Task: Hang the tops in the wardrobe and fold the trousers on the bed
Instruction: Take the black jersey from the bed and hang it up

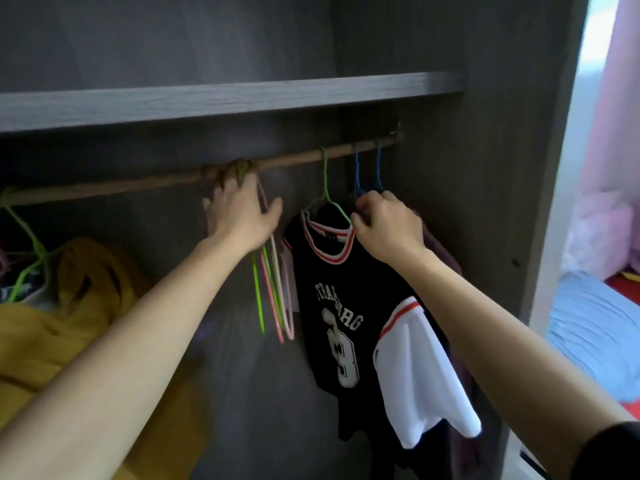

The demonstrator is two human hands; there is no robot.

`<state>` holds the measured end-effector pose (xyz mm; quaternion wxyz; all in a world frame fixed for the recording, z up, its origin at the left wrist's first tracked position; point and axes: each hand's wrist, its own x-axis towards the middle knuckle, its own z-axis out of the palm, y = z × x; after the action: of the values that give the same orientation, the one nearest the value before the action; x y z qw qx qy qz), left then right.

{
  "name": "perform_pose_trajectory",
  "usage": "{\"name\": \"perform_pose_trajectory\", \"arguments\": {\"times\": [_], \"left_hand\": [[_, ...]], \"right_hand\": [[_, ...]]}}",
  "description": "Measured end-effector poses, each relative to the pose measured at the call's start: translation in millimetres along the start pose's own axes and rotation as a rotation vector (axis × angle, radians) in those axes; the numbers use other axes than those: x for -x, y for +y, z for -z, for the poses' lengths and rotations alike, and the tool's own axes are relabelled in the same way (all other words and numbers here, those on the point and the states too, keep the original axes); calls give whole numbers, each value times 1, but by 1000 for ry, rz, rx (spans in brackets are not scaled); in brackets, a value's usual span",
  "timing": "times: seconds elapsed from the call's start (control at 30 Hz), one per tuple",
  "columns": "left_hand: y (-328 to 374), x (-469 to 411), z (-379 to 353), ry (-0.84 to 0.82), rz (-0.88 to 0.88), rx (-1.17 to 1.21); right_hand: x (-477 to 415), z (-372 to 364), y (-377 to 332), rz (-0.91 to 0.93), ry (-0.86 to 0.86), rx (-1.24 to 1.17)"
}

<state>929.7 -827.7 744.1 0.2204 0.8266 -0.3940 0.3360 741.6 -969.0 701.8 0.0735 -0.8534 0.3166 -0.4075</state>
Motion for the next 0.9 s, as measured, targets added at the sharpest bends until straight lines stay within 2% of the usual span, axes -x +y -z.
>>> {"name": "perform_pose_trajectory", "arguments": {"times": [0.1,0.23,0.37,0.5,0.67,0.9], "left_hand": [[14,26,7,113,-97,47],[56,57,11,247,-212,303],[120,103,12,232,-276,524],[184,158,12,168,-322,647],[272,206,14,116,-414,689],[451,282,-2,-20,-515,778]], "right_hand": [[32,21,2,-11,118,65],[81,62,17,-4,274,169],[132,109,48,-59,365,239],[178,152,94,-158,374,313],[242,201,172,-306,343,327],[364,285,314,-518,183,407]]}}
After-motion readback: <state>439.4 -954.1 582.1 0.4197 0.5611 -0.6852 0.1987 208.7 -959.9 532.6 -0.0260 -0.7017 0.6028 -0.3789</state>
